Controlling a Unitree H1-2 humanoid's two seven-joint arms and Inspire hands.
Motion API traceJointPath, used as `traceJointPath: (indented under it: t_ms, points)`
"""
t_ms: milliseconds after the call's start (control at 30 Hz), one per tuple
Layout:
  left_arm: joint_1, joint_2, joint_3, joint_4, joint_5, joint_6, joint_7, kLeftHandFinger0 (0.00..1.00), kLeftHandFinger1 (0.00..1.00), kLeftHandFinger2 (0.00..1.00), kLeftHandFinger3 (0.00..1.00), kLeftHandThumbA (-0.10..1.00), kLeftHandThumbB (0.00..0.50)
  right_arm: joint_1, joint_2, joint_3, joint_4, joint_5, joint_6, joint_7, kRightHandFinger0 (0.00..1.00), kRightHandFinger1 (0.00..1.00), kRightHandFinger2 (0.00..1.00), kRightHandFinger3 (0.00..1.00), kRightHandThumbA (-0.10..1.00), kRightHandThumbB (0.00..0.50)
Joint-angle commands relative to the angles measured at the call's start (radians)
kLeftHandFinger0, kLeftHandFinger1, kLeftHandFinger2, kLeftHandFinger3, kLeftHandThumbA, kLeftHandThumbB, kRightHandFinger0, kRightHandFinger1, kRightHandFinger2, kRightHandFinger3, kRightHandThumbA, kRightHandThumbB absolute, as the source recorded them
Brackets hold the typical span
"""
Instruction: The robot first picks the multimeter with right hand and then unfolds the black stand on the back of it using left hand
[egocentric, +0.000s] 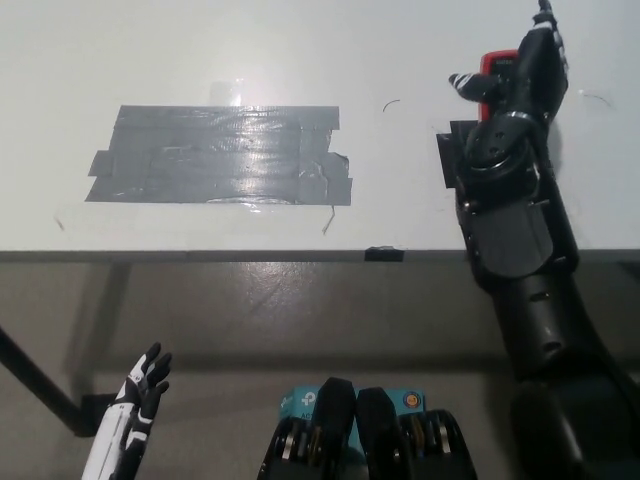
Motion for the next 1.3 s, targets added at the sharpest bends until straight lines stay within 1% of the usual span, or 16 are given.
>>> traceJointPath:
  t_ms: [0, 67, 133, 200, 300, 433, 600, 700, 800, 900, 1000, 1067, 1133, 1267]
  points:
    - [0.006, 0.007, 0.004, -0.023, -0.015, -0.031, -0.01, 1.0, 1.0, 1.0, 1.0, 0.93, 0.04, -0.062, -0.008, 0.004, 0.021, 0.033, -0.007, -0.088, 1.0, 1.0, 1.0, 1.0, 1.0, 0.372]
    - [0.006, 0.01, 0.002, -0.02, -0.003, -0.042, -0.007, 1.0, 1.0, 1.0, 1.0, 0.94, 0.029, -0.058, -0.03, 0.014, 0.057, 0.024, -0.009, -0.113, 1.0, 1.0, 1.0, 1.0, 1.0, 0.382]
    - [0.005, 0.016, 0.005, -0.021, -0.003, -0.041, -0.009, 1.0, 1.0, 1.0, 1.0, 0.95, 0.034, -0.064, -0.039, 0.022, 0.083, 0.026, -0.014, -0.131, 1.0, 1.0, 1.0, 1.0, 1.0, 0.403]
    - [0.005, 0.016, 0.004, -0.019, -0.002, -0.042, -0.011, 1.0, 1.0, 1.0, 1.0, 0.95, 0.036, -0.062, -0.05, 0.036, 0.087, 0.014, 0.001, -0.143, 1.0, 1.0, 1.0, 1.0, 1.0, 0.41]
    - [0.005, 0.015, 0.003, -0.018, -0.002, -0.043, -0.011, 1.0, 1.0, 1.0, 1.0, 0.95, 0.031, -0.058, -0.062, 0.07, 0.082, -0.01, 0.022, -0.143, 1.0, 1.0, 1.0, 1.0, 1.0, 0.408]
    - [0.006, 0.014, 0.003, -0.017, -0.007, -0.04, -0.013, 1.0, 1.0, 1.0, 1.0, 0.95, 0.038, -0.057, -0.07, 0.087, 0.067, -0.01, 0.023, -0.129, 1.0, 1.0, 1.0, 1.0, 1.0, 0.426]
    - [0.003, 0.015, 0.0, -0.016, 0.001, -0.044, -0.013, 1.0, 1.0, 1.0, 1.0, 0.97, 0.045, -0.055, -0.069, 0.106, 0.053, -0.025, 0.023, -0.125, 1.0, 1.0, 1.0, 1.0, 1.0, 0.423]
    - [0.004, 0.016, -0.001, -0.017, 0.0, -0.043, -0.018, 1.0, 1.0, 1.0, 1.0, 0.98, 0.036, -0.052, -0.066, 0.102, 0.05, -0.006, 0.023, -0.121, 1.0, 1.0, 1.0, 1.0, 1.0, 0.43]
    - [0.001, 0.014, -0.001, -0.016, 0.0, -0.044, -0.018, 1.0, 1.0, 1.0, 1.0, 0.98, 0.027, -0.05, -0.062, 0.097, 0.036, 0.035, 0.016, -0.116, 1.0, 1.0, 1.0, 1.0, 1.0, 0.427]
    - [0.0, 0.013, 0.001, -0.017, -0.005, -0.038, -0.018, 1.0, 1.0, 1.0, 1.0, 0.97, 0.036, -0.055, -0.058, 0.094, 0.054, 0.052, 0.008, -0.113, 1.0, 1.0, 1.0, 1.0, 1.0, 0.432]
    - [-0.001, 0.01, 0.001, -0.019, -0.013, -0.038, -0.02, 1.0, 1.0, 1.0, 1.0, 0.96, 0.028, -0.057, -0.056, 0.096, 0.077, 0.062, 0.003, -0.118, 1.0, 1.0, 1.0, 1.0, 1.0, 0.437]
    - [-0.002, 0.01, 0.0, -0.019, -0.013, -0.037, -0.02, 1.0, 1.0, 1.0, 1.0, 0.96, 0.021, -0.06, -0.058, 0.105, 0.097, 0.063, 0.022, -0.106, 1.0, 1.0, 1.0, 1.0, 1.0, 0.444]
    - [-0.002, 0.011, 0.0, -0.026, -0.011, -0.031, -0.02, 1.0, 1.0, 1.0, 1.0, 0.97, 0.015, -0.062, -0.061, 0.109, 0.119, 0.065, 0.021, -0.103, 1.0, 1.0, 1.0, 1.0, 1.0, 0.438]
    - [-0.005, 0.012, 0.002, -0.031, -0.011, -0.031, -0.021, 1.0, 1.0, 1.0, 1.0, 1.0, 0.015, -0.068, -0.075, 0.12, 0.167, 0.074, -0.002, -0.104, 1.0, 1.0, 1.0, 1.0, 1.0, 0.441]
